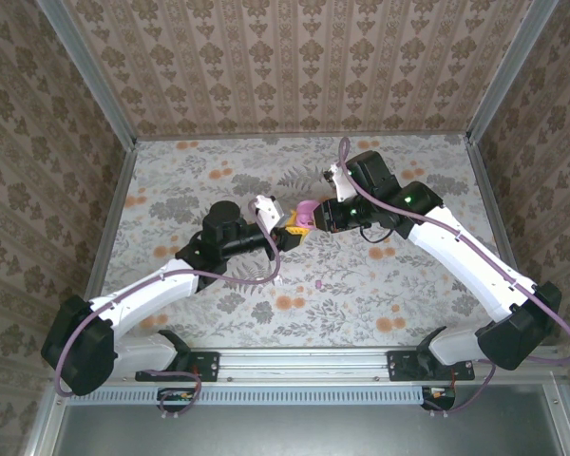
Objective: Insert wireless bluetooth earbuds into charging case
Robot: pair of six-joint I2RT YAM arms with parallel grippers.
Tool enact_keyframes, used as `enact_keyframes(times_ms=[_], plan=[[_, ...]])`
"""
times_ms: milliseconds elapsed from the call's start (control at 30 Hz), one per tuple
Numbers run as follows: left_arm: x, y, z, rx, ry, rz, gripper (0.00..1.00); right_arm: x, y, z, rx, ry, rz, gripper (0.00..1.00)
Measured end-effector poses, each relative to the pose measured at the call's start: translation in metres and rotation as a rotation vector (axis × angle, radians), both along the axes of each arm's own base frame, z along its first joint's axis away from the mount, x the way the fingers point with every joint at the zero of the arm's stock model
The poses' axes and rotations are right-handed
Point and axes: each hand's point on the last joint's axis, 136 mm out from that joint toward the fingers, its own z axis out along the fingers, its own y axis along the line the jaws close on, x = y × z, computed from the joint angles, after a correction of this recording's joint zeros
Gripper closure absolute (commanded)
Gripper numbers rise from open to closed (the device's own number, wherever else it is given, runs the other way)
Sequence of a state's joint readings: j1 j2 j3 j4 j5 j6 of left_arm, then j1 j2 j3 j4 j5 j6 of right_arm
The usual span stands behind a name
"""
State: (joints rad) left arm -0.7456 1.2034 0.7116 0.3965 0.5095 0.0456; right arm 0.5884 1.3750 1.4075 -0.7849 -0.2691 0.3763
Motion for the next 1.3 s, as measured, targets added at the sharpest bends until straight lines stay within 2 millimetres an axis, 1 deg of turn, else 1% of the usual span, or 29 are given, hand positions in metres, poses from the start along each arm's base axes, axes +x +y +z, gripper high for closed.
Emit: enact_keyframes(times_ms=[300,433,500,667,900,1000,1100,1300], plan=[[0.000,0.000,0.003,-0.009,-0.009,0.000,0.70,-0.001,0.002,0.000,-0.005,-0.009,0.017,0.72],[0.001,0.000,0.003,-0.010,-0.009,0.001,0.70,-0.001,0.002,0.000,-0.005,-0.010,0.017,0.68],[0.001,0.000,0.003,-0.011,-0.008,0.001,0.70,-0.001,0.002,0.001,-0.003,-0.011,0.019,0.65],[0.001,0.000,0.004,-0.017,0.000,0.003,0.70,-0.002,0.007,0.004,0.023,-0.017,0.039,0.61],[0.001,-0.001,0.007,-0.030,-0.003,0.004,0.70,-0.005,0.007,0.009,0.050,-0.030,0.045,0.56],[0.002,-0.001,0.011,-0.041,-0.015,0.005,0.70,-0.007,0.004,0.013,0.058,-0.036,0.037,0.56],[0.002,-0.001,0.015,-0.053,-0.027,0.005,0.70,-0.009,-0.003,0.017,0.074,-0.047,0.017,0.54],[0.003,-0.001,0.020,-0.066,-0.043,0.008,0.70,-0.010,-0.018,0.035,0.147,-0.086,-0.045,0.54]])
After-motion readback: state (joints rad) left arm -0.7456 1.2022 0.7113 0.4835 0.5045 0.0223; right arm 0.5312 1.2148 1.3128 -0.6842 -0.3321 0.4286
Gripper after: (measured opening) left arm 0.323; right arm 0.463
